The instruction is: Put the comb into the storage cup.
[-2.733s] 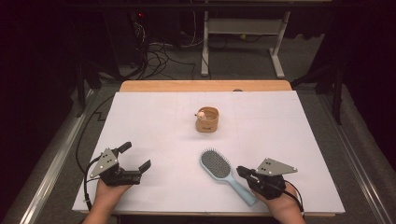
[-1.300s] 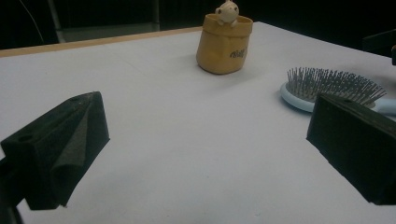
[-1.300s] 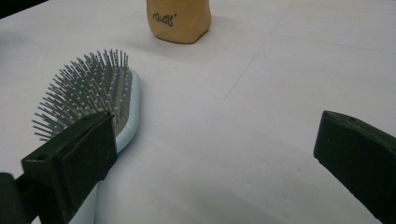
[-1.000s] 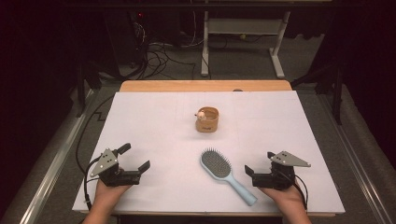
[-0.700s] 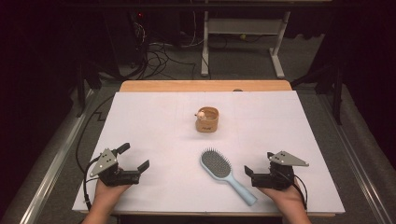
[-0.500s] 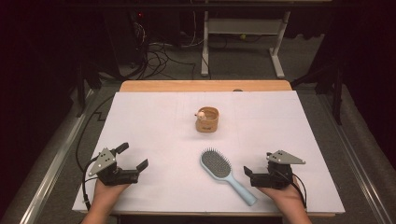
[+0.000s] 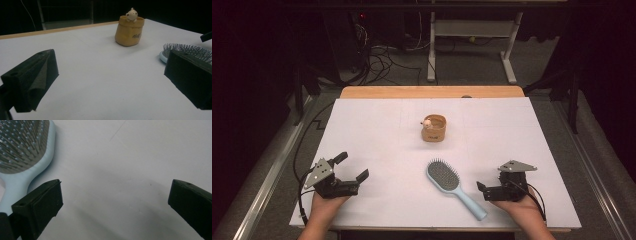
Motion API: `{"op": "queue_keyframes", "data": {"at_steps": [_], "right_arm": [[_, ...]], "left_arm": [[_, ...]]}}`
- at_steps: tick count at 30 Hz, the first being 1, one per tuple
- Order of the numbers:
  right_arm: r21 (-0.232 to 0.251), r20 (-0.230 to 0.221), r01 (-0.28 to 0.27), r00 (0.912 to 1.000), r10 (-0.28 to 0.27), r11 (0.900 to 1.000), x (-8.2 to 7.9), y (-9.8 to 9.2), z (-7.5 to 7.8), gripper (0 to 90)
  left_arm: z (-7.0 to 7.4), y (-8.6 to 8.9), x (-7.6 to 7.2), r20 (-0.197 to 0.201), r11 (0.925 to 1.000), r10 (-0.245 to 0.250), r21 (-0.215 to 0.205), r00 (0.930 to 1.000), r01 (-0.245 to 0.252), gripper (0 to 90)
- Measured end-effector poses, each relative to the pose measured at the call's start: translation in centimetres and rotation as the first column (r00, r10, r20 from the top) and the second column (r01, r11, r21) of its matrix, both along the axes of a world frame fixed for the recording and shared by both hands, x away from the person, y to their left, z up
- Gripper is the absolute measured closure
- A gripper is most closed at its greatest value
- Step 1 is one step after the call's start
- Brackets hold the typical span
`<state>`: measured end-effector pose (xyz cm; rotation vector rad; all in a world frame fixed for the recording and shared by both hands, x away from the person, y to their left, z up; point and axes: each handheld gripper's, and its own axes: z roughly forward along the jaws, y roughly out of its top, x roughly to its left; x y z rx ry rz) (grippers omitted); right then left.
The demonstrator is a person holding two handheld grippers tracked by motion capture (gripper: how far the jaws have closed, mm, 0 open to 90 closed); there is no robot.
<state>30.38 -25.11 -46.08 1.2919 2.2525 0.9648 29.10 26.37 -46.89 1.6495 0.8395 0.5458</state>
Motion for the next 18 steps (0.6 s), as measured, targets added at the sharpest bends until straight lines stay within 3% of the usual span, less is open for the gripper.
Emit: {"op": "queue_keyframes", "data": {"at_steps": [12, 18], "right_arm": [[-0.071, -0.082, -0.041, 0.996, 0.035, 0.997, 0.05, -0.32, 0.49, 0.2], [-0.079, -0.124, -0.052, 0.9914, 0.042, 0.995, 0.13, -0.83, 0.45, 0.2]], "left_arm": [[-0.01, 0.0, 0.02, -0.005, 1.0, -0.001, -0.003, 1.0, 0.001, 0.5], [0.04, -0.01, 0.01, -0.004, 1.0, 0.001, -0.009, 1.0, -0.001, 0.5]]}}
